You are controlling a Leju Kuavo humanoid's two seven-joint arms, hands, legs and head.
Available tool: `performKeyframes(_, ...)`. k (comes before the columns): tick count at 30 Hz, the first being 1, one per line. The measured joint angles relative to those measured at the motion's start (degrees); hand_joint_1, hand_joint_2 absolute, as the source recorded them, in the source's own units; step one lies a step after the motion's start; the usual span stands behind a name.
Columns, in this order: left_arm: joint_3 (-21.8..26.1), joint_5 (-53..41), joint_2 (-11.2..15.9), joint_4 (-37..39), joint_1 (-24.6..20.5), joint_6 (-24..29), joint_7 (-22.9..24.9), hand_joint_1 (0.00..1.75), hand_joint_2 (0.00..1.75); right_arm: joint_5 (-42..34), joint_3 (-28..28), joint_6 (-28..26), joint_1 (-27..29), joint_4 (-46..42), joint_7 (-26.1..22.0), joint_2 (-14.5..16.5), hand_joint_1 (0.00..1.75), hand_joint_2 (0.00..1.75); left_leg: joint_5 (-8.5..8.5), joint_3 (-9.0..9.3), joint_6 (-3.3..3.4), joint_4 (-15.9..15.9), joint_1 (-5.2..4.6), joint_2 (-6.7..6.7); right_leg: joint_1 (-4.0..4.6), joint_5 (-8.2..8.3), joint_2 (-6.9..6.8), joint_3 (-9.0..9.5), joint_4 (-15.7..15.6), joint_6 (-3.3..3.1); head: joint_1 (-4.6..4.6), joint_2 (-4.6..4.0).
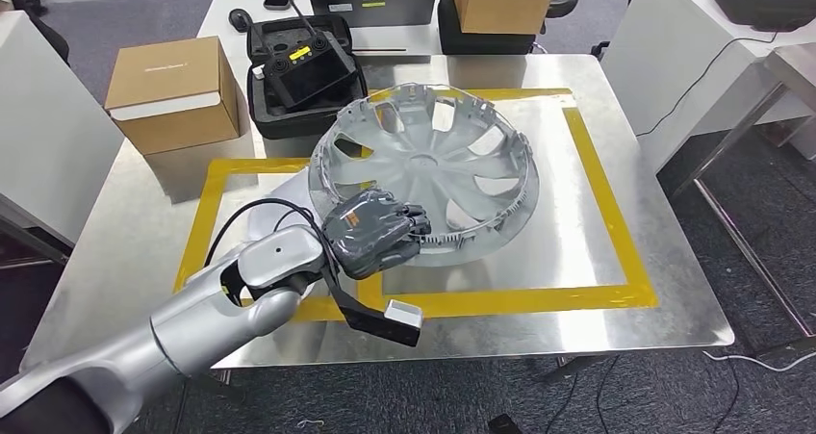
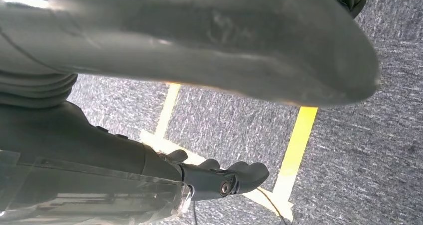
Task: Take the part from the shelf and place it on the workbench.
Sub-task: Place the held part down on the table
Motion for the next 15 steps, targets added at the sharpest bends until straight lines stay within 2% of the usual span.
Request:
performKeyframes(6,-1.32,-0.37,-0.48,-0.26,0.05,-0.55,-0.54,1.75,1.75,0.06,0.02,0.13,-0.09,0.0,0.01,-0.02,0.0,0.0,0.0,0.0,0.0,0.0,0.0,-0.09,0.0,0.0,-0.02,0.0,0.0,0.0,-0.01,0.0)
performKeyframes(10,-1.49,1.22,-0.79,-0.5,0.08,-2.25,-0.79,0.0,1.75,0.31,0.05,0.13,-0.16,0.0,0.01,-0.02,0.0,0.0,0.0,0.0,0.0,0.0,0.0,-0.16,0.0,0.0,-0.03,0.01,0.0,0.0,0.01,0.0)
performKeyframes(12,-1.55,3.15,-0.92,-0.54,0.08,-3.54,-1.08,0.0,1.75,0.5,0.05,0.18,-0.2,0.0,0.01,-0.02,0.0,0.0,0.0,0.0,0.0,0.0,0.0,-0.17,0.0,0.0,-0.04,0.01,0.0,0.0,0.0,0.0)
performKeyframes(13,-1.61,4.04,-1.01,-0.55,0.08,-4.04,-1.25,0.0,1.31,0.56,0.05,0.22,-0.22,0.0,0.01,-0.02,0.0,0.0,0.0,0.01,0.0,0.0,0.0,-0.17,0.0,0.0,-0.04,0.02,0.0,0.0,0.01,0.0)
performKeyframes(15,-1.73,5.33,-1.17,-0.56,0.12,-4.54,-1.57,0.0,1.31,0.62,0.07,0.33,-0.25,0.0,0.01,-0.02,0.0,0.0,0.0,0.01,0.0,0.0,0.0,-0.16,0.0,0.0,-0.06,0.02,0.0,0.0,0.02,0.0)
